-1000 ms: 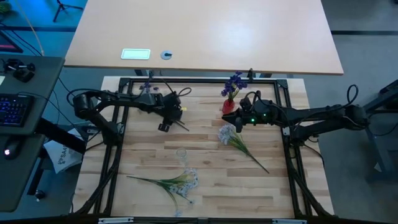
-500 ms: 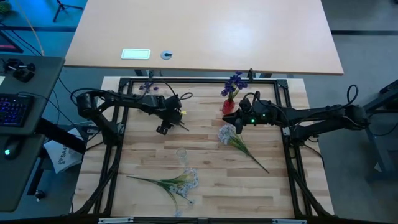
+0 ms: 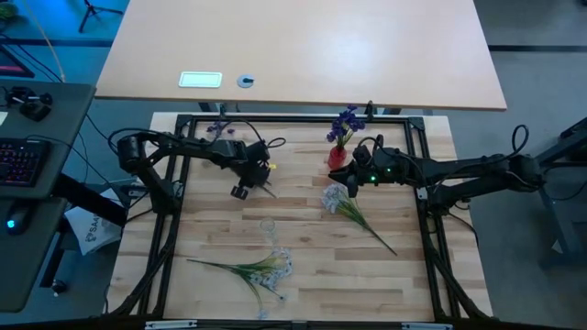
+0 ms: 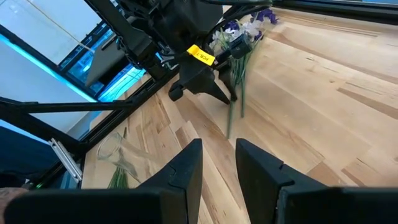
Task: Sort flowers into vase by color
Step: Put the violet flowers into the red vase
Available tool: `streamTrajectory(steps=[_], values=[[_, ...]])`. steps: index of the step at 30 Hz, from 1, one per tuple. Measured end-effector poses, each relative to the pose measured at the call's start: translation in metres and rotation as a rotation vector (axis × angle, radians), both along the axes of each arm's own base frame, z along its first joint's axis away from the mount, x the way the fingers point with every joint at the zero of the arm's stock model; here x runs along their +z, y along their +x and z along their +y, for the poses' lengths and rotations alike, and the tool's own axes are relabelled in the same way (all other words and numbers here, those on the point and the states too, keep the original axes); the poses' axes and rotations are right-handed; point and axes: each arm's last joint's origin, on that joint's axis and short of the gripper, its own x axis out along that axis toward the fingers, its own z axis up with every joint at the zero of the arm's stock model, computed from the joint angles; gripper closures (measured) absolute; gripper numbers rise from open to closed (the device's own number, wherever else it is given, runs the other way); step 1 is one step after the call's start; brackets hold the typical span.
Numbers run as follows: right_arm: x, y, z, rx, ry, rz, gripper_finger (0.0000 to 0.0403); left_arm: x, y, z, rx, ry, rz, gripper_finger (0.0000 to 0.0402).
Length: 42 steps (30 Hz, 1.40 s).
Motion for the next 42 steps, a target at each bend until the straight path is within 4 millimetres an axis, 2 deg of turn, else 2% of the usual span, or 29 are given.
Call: streamTrajectory(steps=[3,7,10,12,15,17,21,31,35,39,42], values=[[0.0,0.0,0.0,0.0,0.0,0.0,0.0313,0.003,0.003,0.001,0.041,-0.003,-0.003,0.0392],[0.0,0.0,0.0,-0.002,-0.008,0.001,0.0313,0.008,0.007,0.003,0.032,0.0,0.001,0.039],[0.0,0.0,0.0,-0.002,-0.008,0.001,0.0313,0.02,0.01,0.003,0.067,-0.057,0.045,0.0398],[0.0,0.0,0.0,-0.001,-0.011,0.001,0.0313,0.035,0.01,0.003,0.107,-0.163,0.048,0.0398],[0.0,0.0,0.0,0.011,-0.044,0.003,0.0313,0.066,0.016,0.004,0.14,-0.254,-0.066,0.04],[0.001,0.0,0.0,0.013,-0.049,-0.001,0.0313,0.084,0.013,0.001,0.151,-0.296,-0.116,0.04],[0.002,0.0,0.0,0.013,-0.053,-0.009,0.0313,0.121,0.004,-0.004,0.155,-0.299,-0.273,0.0401],[0.002,0.0,0.0,0.032,-0.109,-0.002,0.0313,0.18,-0.032,-0.018,0.235,-0.284,-0.496,0.0401],[0.002,0.0,-0.001,0.015,-0.116,-0.001,0.0313,0.19,-0.043,-0.03,0.239,-0.302,-0.503,0.0401],[0.002,0.0,-0.003,-0.032,-0.157,0.009,0.0313,0.184,-0.049,-0.043,0.222,-0.259,-0.382,0.0401],[0.002,0.0,-0.005,-0.039,-0.191,0.017,0.0313,0.174,-0.051,-0.052,0.275,-0.299,-0.26,0.0401]])
